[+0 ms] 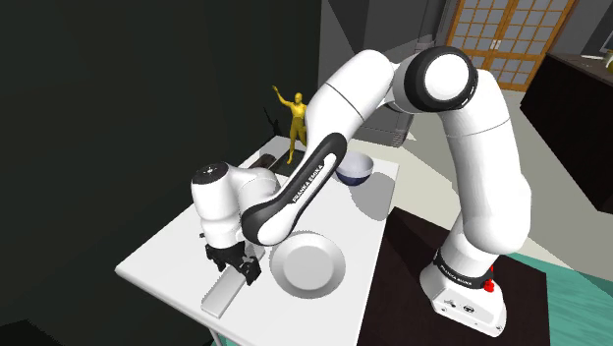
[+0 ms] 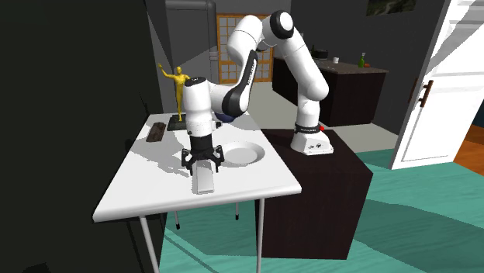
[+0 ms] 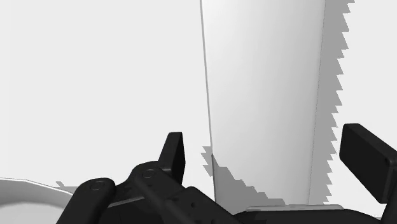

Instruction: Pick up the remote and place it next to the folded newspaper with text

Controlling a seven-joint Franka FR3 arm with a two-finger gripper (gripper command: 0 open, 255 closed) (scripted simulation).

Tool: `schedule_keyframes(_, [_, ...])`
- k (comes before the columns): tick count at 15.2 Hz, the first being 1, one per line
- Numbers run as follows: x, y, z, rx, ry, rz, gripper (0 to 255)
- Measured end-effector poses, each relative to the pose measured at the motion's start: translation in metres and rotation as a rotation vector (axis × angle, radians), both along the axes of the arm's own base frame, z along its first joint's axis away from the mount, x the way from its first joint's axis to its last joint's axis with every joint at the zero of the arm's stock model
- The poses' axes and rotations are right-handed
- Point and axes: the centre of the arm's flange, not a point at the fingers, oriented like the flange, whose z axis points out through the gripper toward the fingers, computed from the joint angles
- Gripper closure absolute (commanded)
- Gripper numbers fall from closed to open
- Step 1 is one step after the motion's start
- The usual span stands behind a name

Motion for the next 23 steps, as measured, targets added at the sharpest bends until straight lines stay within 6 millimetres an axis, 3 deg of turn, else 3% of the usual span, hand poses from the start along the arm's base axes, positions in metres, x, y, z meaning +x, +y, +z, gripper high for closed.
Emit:
schedule_keyframes(4, [0.0,0.0,-0.001,0.0,0.0,0.0,0])
schedule_keyframes(5, [0.0,0.0,-0.001,0.0,0.0,0.0,255])
schedule_keyframes(15, [0.0,0.0,-0.001,0.0,0.0,0.0,255])
schedule_keyframes(23, [0.0,0.001,0.036,0.0,0.0,0.0,255])
